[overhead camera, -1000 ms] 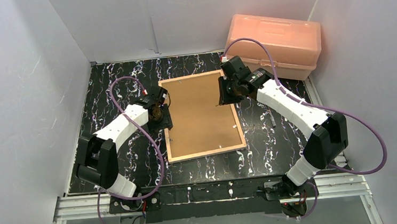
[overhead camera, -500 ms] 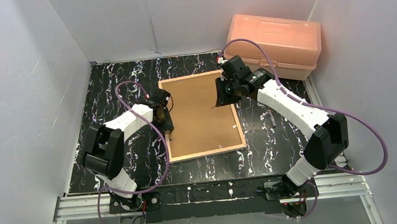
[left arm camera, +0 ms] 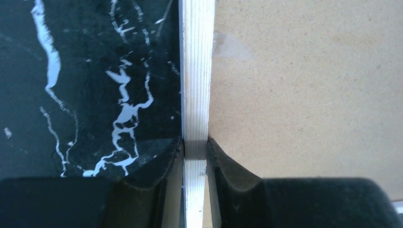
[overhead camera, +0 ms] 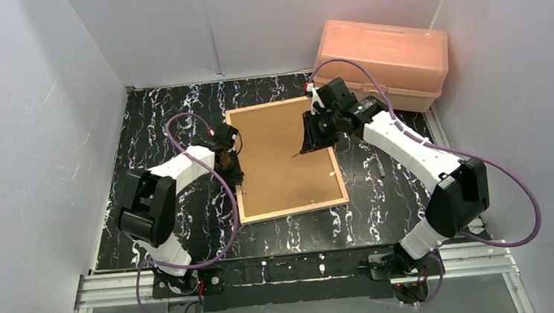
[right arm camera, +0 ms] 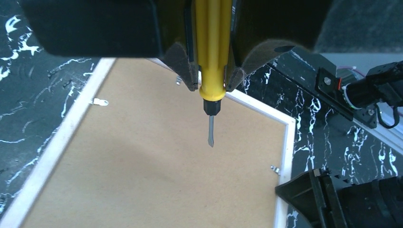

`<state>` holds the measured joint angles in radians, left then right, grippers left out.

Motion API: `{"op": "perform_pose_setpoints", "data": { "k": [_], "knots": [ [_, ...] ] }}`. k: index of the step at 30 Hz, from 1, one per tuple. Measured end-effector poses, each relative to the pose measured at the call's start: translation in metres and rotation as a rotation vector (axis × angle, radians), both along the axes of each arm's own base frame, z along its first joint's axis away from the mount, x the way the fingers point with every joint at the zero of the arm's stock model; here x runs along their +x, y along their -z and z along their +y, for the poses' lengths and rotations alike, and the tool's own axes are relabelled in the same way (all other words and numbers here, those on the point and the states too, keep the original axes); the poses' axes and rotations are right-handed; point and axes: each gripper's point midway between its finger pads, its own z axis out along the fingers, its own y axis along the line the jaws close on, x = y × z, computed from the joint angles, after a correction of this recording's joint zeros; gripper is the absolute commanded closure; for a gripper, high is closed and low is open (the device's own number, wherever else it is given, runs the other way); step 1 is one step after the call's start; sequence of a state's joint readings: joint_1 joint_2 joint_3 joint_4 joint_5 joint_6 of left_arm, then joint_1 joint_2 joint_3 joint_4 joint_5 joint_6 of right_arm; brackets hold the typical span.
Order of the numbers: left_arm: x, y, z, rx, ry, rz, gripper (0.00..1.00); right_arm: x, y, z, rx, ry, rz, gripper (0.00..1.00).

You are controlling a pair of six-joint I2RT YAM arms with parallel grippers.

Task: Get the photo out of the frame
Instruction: Release the photo frame item from the photo frame.

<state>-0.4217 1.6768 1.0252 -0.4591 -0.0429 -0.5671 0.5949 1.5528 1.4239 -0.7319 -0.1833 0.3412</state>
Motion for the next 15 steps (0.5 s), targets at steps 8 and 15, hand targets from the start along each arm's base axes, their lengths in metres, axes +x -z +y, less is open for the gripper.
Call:
{"op": "perform_pose_setpoints", "data": {
  "k": [8,15],
  "knots": [
    [0.008,-0.001,-0.015,-0.055,0.089,-0.010,0.73,-0.004,0.003,0.009,0.033,-0.035,0.034,0.99],
    [0.007,-0.013,-0.019,-0.080,0.146,-0.039,0.65,-0.001,0.020,0.030,0.026,-0.074,0.082,0.99]
  ]
}}
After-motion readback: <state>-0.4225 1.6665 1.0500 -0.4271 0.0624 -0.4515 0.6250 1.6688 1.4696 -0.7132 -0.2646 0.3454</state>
